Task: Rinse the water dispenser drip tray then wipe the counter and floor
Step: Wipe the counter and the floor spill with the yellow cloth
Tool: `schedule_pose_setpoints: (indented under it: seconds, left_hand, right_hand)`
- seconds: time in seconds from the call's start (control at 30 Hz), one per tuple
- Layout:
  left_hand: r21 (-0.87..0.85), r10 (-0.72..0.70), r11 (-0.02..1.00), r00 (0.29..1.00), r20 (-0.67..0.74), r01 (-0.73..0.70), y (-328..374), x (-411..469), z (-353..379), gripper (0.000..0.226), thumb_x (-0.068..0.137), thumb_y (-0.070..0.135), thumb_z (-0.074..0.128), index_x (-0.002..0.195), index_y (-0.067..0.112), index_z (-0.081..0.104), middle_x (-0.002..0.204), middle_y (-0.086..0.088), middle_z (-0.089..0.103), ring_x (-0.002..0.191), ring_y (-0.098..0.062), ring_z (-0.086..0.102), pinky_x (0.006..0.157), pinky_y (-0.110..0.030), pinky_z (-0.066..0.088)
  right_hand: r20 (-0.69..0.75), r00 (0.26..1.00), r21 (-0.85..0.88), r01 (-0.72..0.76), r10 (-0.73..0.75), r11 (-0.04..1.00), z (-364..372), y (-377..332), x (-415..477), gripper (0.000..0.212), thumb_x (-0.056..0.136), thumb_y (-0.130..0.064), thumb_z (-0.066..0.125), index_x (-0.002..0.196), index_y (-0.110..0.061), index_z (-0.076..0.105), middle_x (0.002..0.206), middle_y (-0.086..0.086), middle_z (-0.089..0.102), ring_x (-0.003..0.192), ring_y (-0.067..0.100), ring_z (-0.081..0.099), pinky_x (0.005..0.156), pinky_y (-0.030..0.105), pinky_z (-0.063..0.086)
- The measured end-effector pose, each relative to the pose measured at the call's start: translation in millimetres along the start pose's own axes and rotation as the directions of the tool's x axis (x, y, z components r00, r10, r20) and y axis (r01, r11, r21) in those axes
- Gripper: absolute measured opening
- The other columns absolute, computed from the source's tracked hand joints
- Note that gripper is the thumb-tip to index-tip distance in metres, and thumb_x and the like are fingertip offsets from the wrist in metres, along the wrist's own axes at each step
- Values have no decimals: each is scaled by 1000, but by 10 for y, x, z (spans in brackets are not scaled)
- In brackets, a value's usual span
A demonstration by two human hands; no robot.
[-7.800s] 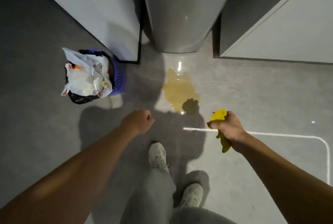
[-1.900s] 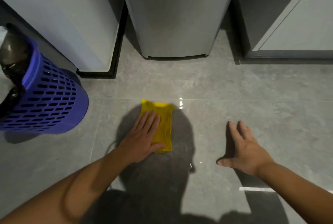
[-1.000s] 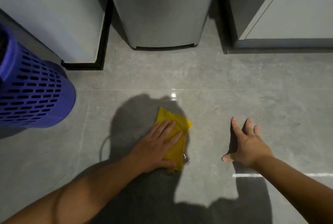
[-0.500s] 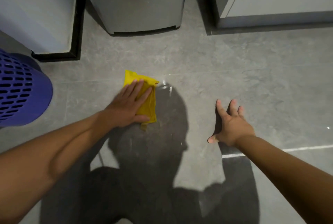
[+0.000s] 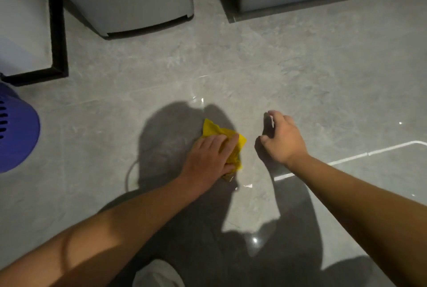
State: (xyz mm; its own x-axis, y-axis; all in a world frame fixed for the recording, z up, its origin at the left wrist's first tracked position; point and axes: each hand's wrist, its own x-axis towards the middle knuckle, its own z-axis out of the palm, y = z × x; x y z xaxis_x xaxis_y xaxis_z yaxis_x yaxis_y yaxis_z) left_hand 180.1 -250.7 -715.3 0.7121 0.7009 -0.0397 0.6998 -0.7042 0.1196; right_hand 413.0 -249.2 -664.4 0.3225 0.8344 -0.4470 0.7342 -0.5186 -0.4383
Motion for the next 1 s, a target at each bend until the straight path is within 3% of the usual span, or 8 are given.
schedule_pose_setpoints:
  seconds: [0.13,0.23,0.37,0.47,0.53,0.67,0.83,1.0]
  left_hand:
    - [31,-53,998,996,-68,55,265,318,-167,22,84,29,76,101,16,72,95,-9,69,82,-31,65,67,-41,52]
    - [-279,-210,922,953,218,267,295,567,-413,13,92,30,64,93,16,64,100,-13,69,91,-36,64,71,-42,51]
    - [-587,-204,312,656,727,747,261,672,-946,30,104,29,52,77,17,58,83,-8,69,81,-25,66,64,-28,51]
    - [-531,-182,-219,500,847,819,262,426,-1659,31,105,31,51,83,15,66,73,-2,69,66,-14,67,63,-26,53]
    - [-501,-184,-357,466,865,789,294,271,-2328,30,103,34,55,84,16,71,74,-2,70,65,-12,66,67,-29,52]
    - [-527,-298,-457,435,850,717,432,105,-4129,27,100,41,62,92,19,75,72,4,76,70,-11,70,67,-27,54]
    - [-561,-466,-447,354,811,697,625,153,-6477,25,95,43,68,94,18,74,75,0,78,69,-16,72,73,-33,55]
    - [-672,-550,-376,431,716,638,770,620,-8041,23,96,39,69,92,17,76,78,1,78,70,-14,73,66,-27,59]
  right_hand:
    - [38,973,269,-229,227,936,84,168,-447,31,85,-8,66,115,-17,65,100,9,69,99,33,68,86,31,50]
    - [198,903,492,-429,382,757,62,139,-783,16,86,-1,63,93,-15,66,83,14,70,72,32,68,70,41,57]
    - [430,798,614,-602,422,511,-320,-72,-1262,15,93,-4,57,89,-16,64,59,3,67,49,15,58,53,25,44]
    - [513,749,650,-658,419,380,-896,-352,-1693,13,96,-8,57,96,-19,64,65,2,67,56,14,60,59,26,49]
    - [543,724,666,-680,426,307,-1404,-617,-1988,9,98,-11,59,99,-19,63,70,3,69,62,16,62,62,29,51]
    - [598,705,713,-685,382,149,-2752,-1352,-2627,11,99,-13,59,109,-15,65,84,11,61,63,19,56,60,29,50]
    - [556,754,740,-641,350,205,-4665,-2342,-3291,12,100,-19,59,108,-15,67,74,3,70,68,17,66,61,27,57]
    - [484,829,813,-544,278,206,-6145,-2918,-3507,15,99,-19,59,106,-9,69,66,2,66,57,15,64,50,24,51]
